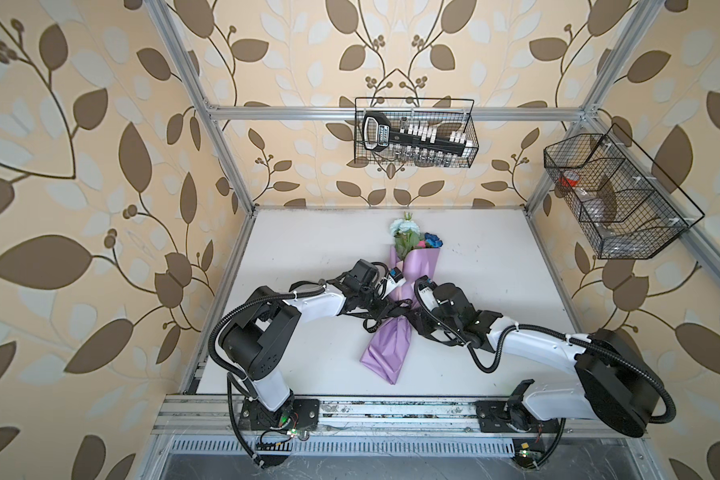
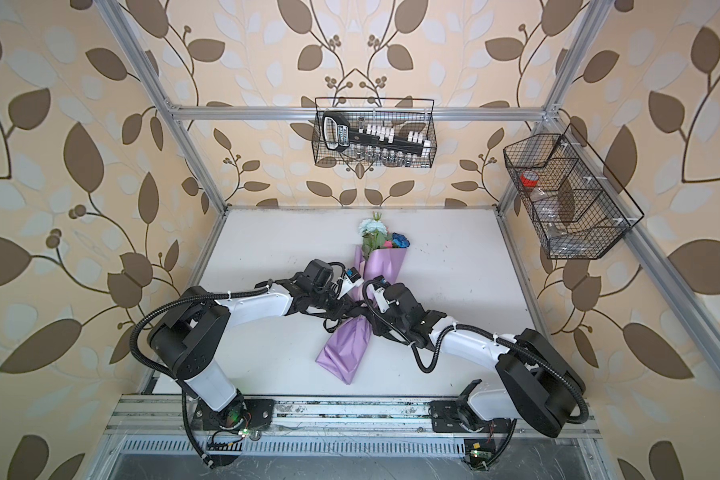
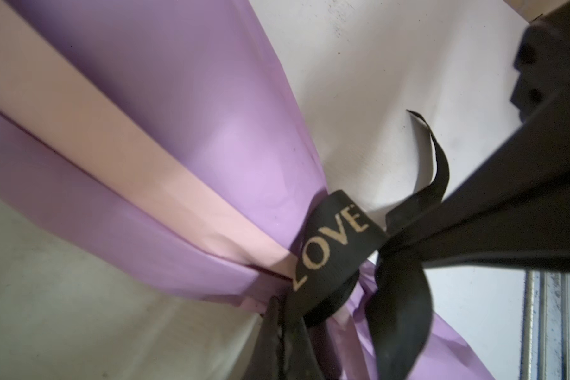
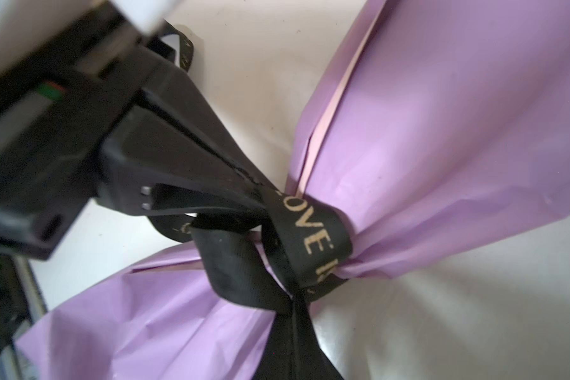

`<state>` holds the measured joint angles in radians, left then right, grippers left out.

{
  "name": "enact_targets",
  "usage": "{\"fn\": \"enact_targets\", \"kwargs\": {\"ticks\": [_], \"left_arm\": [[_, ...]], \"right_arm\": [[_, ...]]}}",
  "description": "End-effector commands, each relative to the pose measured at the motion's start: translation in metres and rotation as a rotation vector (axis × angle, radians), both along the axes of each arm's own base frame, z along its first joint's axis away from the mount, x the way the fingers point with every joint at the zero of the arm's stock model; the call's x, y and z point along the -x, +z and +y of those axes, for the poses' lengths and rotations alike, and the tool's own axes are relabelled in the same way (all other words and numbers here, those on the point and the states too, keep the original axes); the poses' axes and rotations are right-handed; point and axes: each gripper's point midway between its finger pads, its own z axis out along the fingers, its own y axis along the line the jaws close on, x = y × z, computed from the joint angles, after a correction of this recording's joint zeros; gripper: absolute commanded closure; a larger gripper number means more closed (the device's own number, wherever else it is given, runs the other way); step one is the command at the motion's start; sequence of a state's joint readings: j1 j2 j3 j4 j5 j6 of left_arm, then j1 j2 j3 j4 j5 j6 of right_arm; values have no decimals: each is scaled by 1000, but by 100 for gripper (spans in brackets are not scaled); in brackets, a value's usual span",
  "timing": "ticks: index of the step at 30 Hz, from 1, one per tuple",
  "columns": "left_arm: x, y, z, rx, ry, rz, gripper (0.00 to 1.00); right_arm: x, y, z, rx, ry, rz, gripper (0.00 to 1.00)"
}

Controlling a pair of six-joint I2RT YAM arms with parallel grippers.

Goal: Tie the bouquet of fake flowers

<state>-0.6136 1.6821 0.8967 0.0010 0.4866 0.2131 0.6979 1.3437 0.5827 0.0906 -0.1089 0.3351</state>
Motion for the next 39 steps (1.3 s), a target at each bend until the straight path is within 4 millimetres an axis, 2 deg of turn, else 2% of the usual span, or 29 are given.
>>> {"fn": "enact_targets", "kwargs": {"ticks": [1, 9, 20, 24, 28, 32, 37, 39], "left_arm": [[-12, 31, -3, 77, 37, -85, 97], [-21, 41, 2, 117, 124, -134, 95], [-15, 40, 1, 138, 131, -117, 96], [-13, 42, 1, 149, 134, -116, 95], [-12, 39, 4, 141, 146, -109, 88], [-15, 36, 8, 121, 170, -113, 88], [-19, 37, 9, 111, 186, -131, 99], [-20, 40, 9, 120, 191, -138, 100]], "right_arm": [[5, 13, 9, -88, -1, 52, 100], [-3, 7, 21, -155, -60, 124, 100], [-18, 12, 39, -266, -114, 174, 100], [-28, 12, 37, -262, -160, 147, 100], [-39, 2, 31, -214, -220, 138, 100], [-40, -8, 29, -182, -236, 161, 100], [-39, -13, 24, -152, -257, 181, 100], [-40, -14, 22, -144, -272, 184, 100]]}}
